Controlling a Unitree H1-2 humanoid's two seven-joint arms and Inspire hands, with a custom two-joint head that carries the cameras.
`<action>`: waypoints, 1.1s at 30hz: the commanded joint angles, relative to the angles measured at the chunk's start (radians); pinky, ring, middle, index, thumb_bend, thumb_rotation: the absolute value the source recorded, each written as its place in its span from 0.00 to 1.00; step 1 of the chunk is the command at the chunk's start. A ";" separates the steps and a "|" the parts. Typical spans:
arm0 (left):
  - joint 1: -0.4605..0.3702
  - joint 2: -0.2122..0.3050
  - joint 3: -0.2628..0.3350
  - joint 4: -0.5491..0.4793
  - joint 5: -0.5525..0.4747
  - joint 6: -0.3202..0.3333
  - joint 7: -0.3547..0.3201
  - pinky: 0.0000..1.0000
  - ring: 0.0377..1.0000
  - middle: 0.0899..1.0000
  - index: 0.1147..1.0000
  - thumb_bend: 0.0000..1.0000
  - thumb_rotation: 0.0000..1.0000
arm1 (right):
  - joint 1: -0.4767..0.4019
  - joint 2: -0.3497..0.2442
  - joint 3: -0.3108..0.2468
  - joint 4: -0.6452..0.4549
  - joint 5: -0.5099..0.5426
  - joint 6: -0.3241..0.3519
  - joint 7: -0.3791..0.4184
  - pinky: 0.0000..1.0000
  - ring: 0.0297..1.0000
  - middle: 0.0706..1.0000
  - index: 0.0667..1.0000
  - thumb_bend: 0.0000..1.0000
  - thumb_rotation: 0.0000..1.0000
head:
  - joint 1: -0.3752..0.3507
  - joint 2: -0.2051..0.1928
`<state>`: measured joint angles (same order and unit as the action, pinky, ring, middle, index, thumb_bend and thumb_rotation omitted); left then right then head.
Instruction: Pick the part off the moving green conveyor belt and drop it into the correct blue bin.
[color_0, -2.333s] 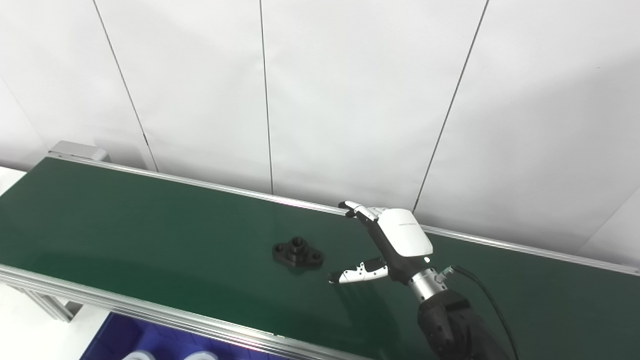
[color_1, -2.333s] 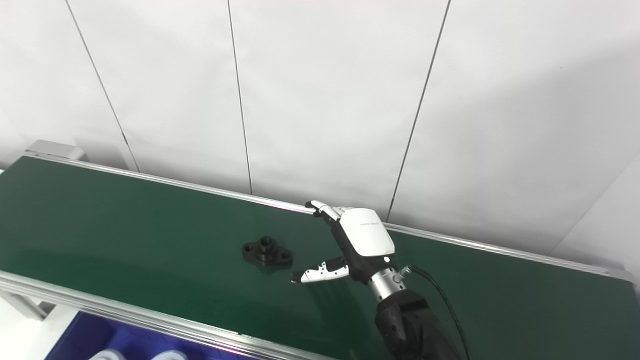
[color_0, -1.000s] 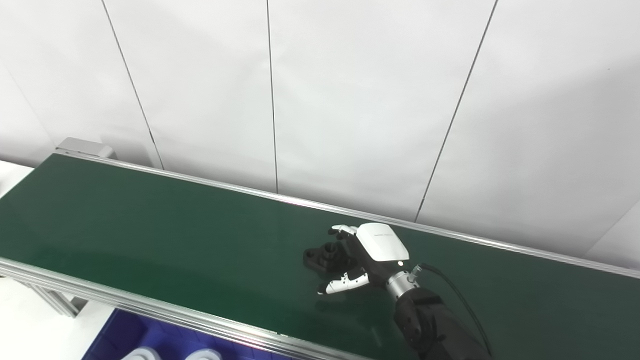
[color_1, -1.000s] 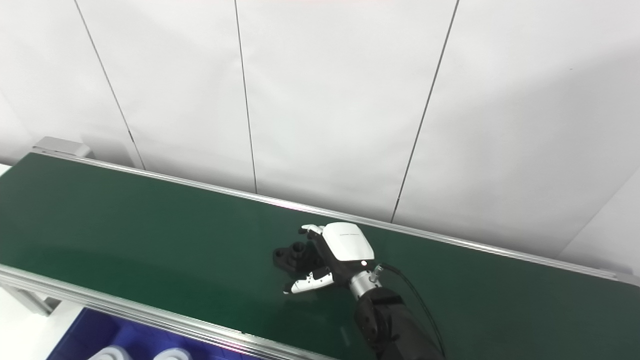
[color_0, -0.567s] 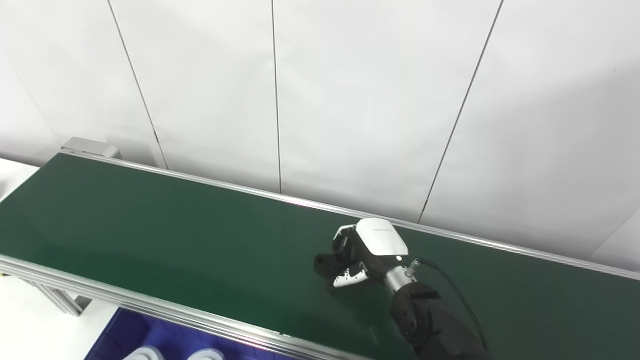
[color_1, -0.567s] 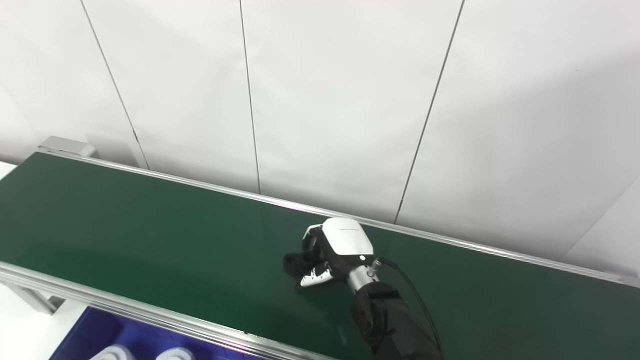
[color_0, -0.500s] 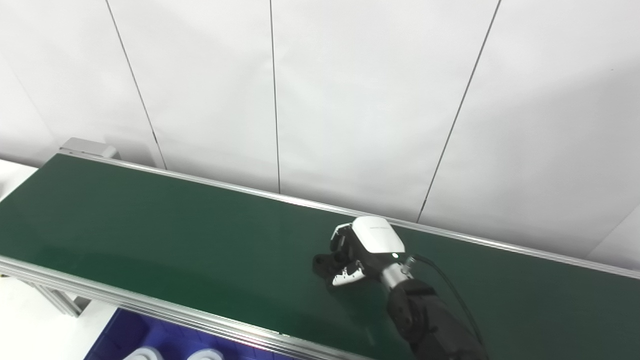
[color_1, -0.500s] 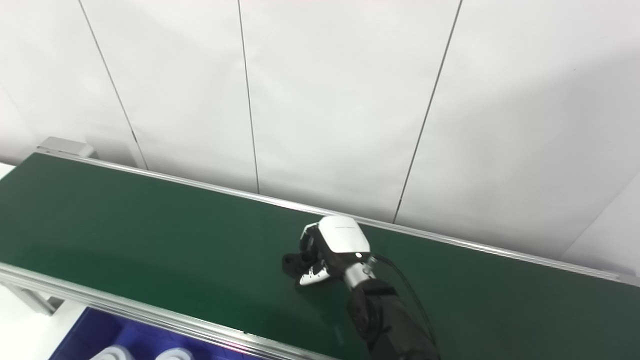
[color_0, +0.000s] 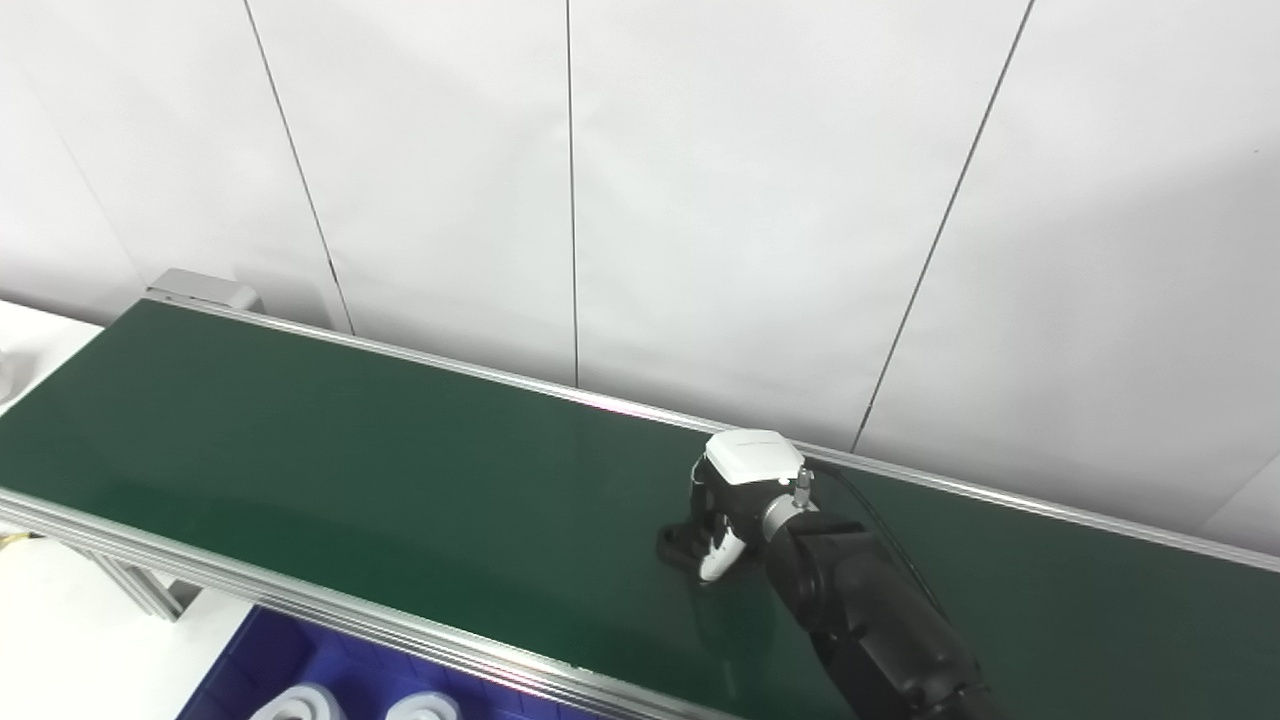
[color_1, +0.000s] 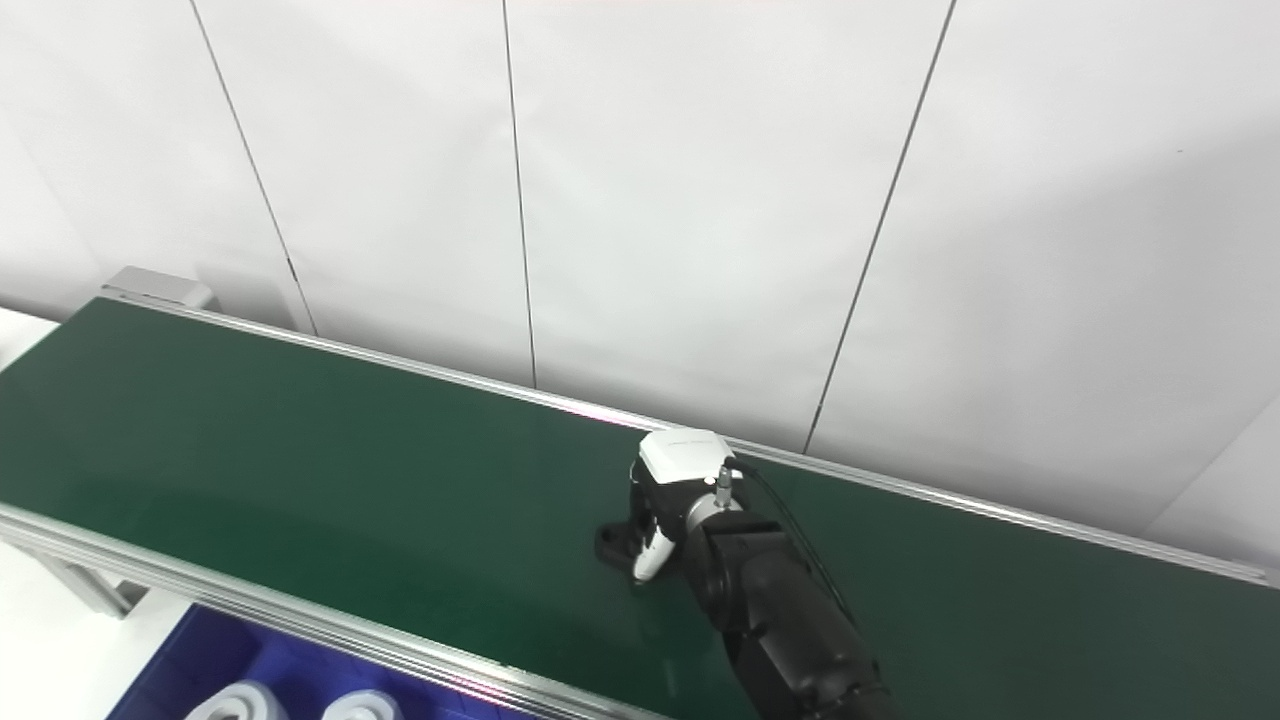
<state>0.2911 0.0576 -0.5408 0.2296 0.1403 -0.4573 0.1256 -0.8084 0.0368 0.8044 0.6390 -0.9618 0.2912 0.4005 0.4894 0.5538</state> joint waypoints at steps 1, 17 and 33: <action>0.012 -0.018 -0.018 -0.023 -0.005 -0.013 -0.005 0.73 0.78 0.79 0.76 0.78 0.74 | 0.018 -0.029 0.018 -0.012 0.001 0.035 0.110 0.35 0.39 0.48 0.50 0.51 0.00 | -0.001 0.001; 0.008 -0.012 -0.012 -0.023 -0.026 -0.013 -0.017 0.73 0.79 0.79 0.77 0.78 0.75 | 0.094 -0.130 -0.109 -0.619 0.008 0.153 0.339 0.33 0.37 0.45 0.53 0.51 0.00 | -0.050 0.015; 0.035 0.035 0.008 -0.074 -0.053 -0.013 -0.049 0.76 0.82 0.81 0.78 0.81 0.80 | 0.413 -0.135 -0.388 -0.944 0.297 -0.222 -0.139 0.28 0.34 0.43 0.53 0.51 0.00 | -0.180 0.064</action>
<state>0.3197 0.0911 -0.5313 0.1903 0.0936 -0.4569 0.0882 -0.3847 -0.1128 0.4349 -0.2708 -0.7072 0.1450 0.3109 0.2856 0.6273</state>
